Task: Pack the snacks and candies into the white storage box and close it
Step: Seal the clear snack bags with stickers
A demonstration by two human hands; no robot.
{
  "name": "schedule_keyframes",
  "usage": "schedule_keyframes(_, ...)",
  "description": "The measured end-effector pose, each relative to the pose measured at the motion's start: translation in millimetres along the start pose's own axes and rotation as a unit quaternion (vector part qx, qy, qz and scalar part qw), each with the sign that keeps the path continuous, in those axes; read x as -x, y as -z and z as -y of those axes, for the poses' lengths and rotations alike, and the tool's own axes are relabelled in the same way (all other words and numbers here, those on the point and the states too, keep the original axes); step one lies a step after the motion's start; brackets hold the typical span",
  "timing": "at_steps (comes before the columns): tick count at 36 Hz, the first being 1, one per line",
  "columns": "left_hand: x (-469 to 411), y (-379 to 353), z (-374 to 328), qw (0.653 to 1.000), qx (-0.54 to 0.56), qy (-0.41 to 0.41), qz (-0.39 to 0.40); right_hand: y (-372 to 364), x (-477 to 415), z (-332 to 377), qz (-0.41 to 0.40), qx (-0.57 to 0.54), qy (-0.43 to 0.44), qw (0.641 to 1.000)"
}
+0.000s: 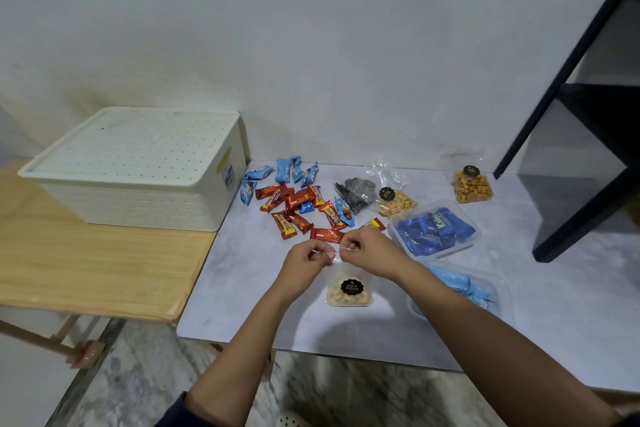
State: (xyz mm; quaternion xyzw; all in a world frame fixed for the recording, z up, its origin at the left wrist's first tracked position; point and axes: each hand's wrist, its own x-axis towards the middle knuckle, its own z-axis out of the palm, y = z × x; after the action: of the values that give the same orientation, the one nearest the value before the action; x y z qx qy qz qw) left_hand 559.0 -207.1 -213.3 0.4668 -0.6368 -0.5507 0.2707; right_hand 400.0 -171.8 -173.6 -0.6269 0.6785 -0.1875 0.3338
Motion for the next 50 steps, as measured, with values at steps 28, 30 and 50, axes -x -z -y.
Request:
schedule_keyframes(28,6.5,-3.3,0.3,1.000,-0.027,-0.004,0.006,15.4,13.8,-22.6,-0.046,0.000,-0.025,0.999)
schedule_keyframes(30,6.6,-5.6,-0.1,0.999,-0.044,-0.017,-0.004,13.8,14.0,-24.1,-0.059,-0.020,-0.023,0.998)
schedule_keyframes(50,4.6,-2.2,-2.8,0.999,0.020,-0.006,-0.030,17.7,18.6,-32.6,-0.071,-0.169,-0.051,0.982)
